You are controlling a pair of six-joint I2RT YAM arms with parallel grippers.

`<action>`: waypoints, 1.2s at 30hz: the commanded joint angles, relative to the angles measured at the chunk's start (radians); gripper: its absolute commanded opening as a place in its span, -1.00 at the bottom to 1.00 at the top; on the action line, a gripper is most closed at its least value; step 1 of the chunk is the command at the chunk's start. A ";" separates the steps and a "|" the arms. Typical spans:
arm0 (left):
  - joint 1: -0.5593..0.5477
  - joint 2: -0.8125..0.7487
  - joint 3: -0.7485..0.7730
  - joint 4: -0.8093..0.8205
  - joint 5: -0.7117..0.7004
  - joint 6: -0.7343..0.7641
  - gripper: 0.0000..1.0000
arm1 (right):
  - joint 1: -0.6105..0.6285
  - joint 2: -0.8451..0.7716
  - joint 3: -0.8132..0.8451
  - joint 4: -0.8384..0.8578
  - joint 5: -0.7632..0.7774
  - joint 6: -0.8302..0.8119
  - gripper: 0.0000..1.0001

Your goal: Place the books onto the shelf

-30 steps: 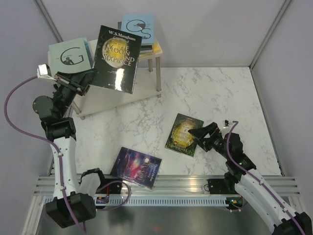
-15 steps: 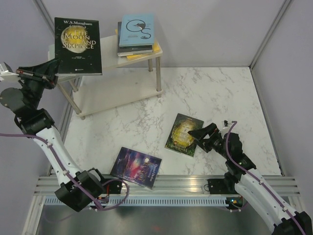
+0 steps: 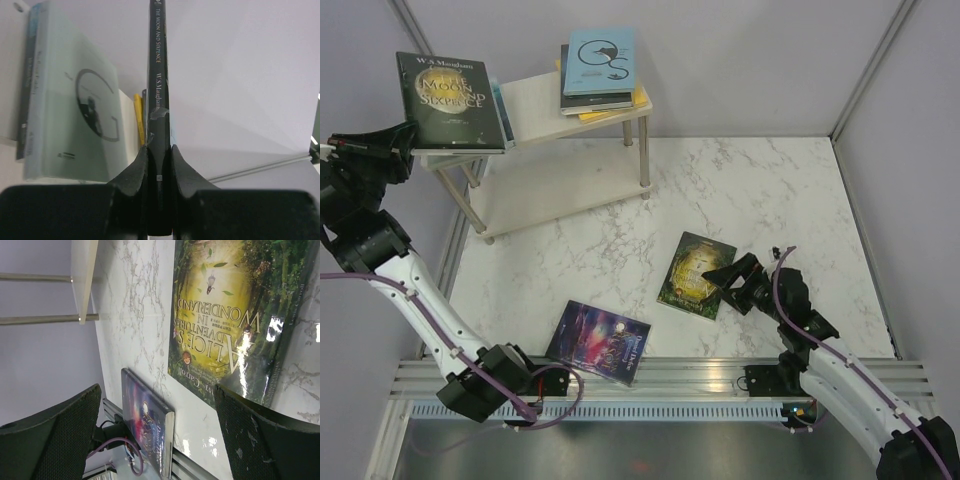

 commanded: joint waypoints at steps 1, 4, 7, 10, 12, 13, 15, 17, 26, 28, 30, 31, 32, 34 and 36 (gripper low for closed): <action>0.008 0.006 -0.043 0.031 -0.066 0.053 -0.95 | -0.003 0.013 0.024 0.026 -0.005 -0.021 0.92; 0.010 0.018 -0.085 0.100 -0.062 0.040 -0.95 | -0.001 0.024 0.029 0.035 -0.009 -0.021 0.92; 0.008 0.038 -0.102 0.172 -0.043 0.015 -0.95 | -0.001 0.041 0.034 0.048 -0.012 -0.021 0.92; 0.008 0.060 -0.093 0.186 -0.045 0.006 -0.95 | -0.001 0.059 0.037 0.059 -0.018 -0.021 0.92; 0.008 0.072 -0.083 0.186 -0.045 0.004 -0.95 | -0.001 0.067 0.037 0.062 -0.018 -0.022 0.92; 0.008 0.087 -0.076 0.188 -0.043 0.004 -0.95 | -0.001 0.067 0.037 0.067 -0.020 -0.022 0.92; 0.008 0.100 -0.065 0.179 -0.043 0.014 -0.95 | -0.001 0.070 0.034 0.068 -0.018 -0.021 0.92; 0.007 0.115 -0.062 0.176 -0.045 0.026 -0.95 | -0.001 0.072 0.031 0.073 -0.018 -0.021 0.92; -0.039 0.150 -0.066 0.173 -0.087 0.090 -0.95 | -0.003 0.114 0.012 0.139 -0.028 -0.005 0.91; -0.044 0.161 -0.057 0.165 -0.100 0.101 -0.91 | -0.001 0.128 0.012 0.153 -0.031 -0.004 0.91; -0.046 0.175 -0.053 0.151 -0.098 0.101 -0.80 | -0.001 0.133 0.014 0.154 -0.034 -0.005 0.91; -0.046 0.192 -0.040 0.143 -0.095 0.100 -0.78 | -0.001 0.131 0.012 0.154 -0.034 -0.005 0.90; -0.047 0.198 -0.034 0.133 -0.094 0.101 -0.69 | -0.001 0.128 0.011 0.154 -0.032 -0.005 0.91; -0.049 0.207 -0.020 0.117 -0.089 0.112 -0.35 | -0.001 0.122 0.008 0.154 -0.032 -0.005 0.91; -0.050 0.209 -0.011 0.097 -0.104 0.130 -0.17 | -0.001 0.119 0.003 0.154 -0.032 -0.005 0.90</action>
